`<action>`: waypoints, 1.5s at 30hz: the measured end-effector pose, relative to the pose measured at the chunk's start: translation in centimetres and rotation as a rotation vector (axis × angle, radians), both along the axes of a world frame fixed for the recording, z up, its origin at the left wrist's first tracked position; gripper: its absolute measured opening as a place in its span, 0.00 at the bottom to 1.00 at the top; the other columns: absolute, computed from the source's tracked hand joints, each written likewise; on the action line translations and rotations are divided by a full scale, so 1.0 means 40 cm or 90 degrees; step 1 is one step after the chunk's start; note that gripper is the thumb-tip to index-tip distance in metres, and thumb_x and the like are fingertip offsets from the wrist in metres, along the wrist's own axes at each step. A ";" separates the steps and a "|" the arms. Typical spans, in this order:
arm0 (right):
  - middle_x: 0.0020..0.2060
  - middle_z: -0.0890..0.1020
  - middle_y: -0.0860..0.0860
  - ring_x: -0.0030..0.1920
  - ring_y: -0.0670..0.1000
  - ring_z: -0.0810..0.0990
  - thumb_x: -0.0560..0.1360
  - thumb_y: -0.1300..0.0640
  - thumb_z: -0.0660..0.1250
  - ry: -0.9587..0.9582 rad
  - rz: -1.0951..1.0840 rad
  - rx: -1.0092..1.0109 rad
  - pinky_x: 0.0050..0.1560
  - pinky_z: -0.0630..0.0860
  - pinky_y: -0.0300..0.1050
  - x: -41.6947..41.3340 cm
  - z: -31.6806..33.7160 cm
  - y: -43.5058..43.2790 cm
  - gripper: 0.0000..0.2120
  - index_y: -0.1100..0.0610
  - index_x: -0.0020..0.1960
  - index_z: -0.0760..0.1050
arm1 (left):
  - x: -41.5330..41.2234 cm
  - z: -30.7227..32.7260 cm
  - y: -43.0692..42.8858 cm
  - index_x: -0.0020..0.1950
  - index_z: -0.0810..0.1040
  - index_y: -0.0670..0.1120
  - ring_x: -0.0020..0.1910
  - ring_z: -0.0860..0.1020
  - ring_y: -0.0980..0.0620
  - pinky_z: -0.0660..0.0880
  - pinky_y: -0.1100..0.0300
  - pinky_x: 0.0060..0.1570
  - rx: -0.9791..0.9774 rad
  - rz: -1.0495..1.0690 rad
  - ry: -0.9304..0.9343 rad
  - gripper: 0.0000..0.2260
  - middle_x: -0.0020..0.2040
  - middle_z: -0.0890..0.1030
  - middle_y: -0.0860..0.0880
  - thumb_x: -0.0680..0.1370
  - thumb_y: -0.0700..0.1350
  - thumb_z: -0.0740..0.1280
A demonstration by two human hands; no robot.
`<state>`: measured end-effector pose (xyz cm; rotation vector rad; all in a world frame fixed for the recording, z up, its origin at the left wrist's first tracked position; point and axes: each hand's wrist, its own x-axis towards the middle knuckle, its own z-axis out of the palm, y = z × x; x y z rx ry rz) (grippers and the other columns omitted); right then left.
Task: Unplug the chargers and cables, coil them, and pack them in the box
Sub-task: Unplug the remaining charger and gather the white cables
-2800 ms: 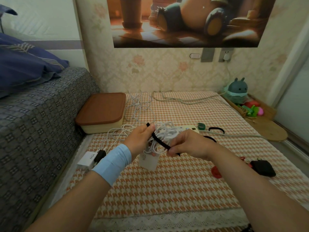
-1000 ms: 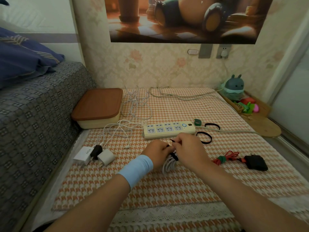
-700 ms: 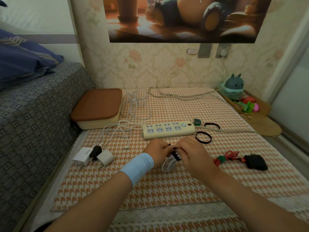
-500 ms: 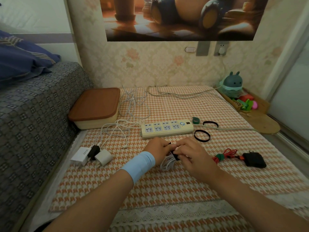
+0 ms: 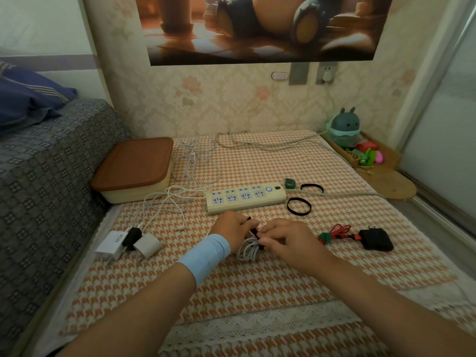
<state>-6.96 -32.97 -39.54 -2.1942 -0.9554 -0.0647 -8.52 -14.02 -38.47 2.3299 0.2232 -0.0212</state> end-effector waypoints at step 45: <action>0.45 0.82 0.57 0.45 0.54 0.78 0.77 0.61 0.70 -0.518 0.197 -0.009 0.46 0.72 0.42 0.040 0.064 0.083 0.06 0.62 0.43 0.76 | -0.042 0.071 0.107 0.41 0.80 0.43 0.39 0.82 0.51 0.80 0.59 0.43 -0.316 -0.120 -0.160 0.09 0.38 0.84 0.48 0.68 0.34 0.77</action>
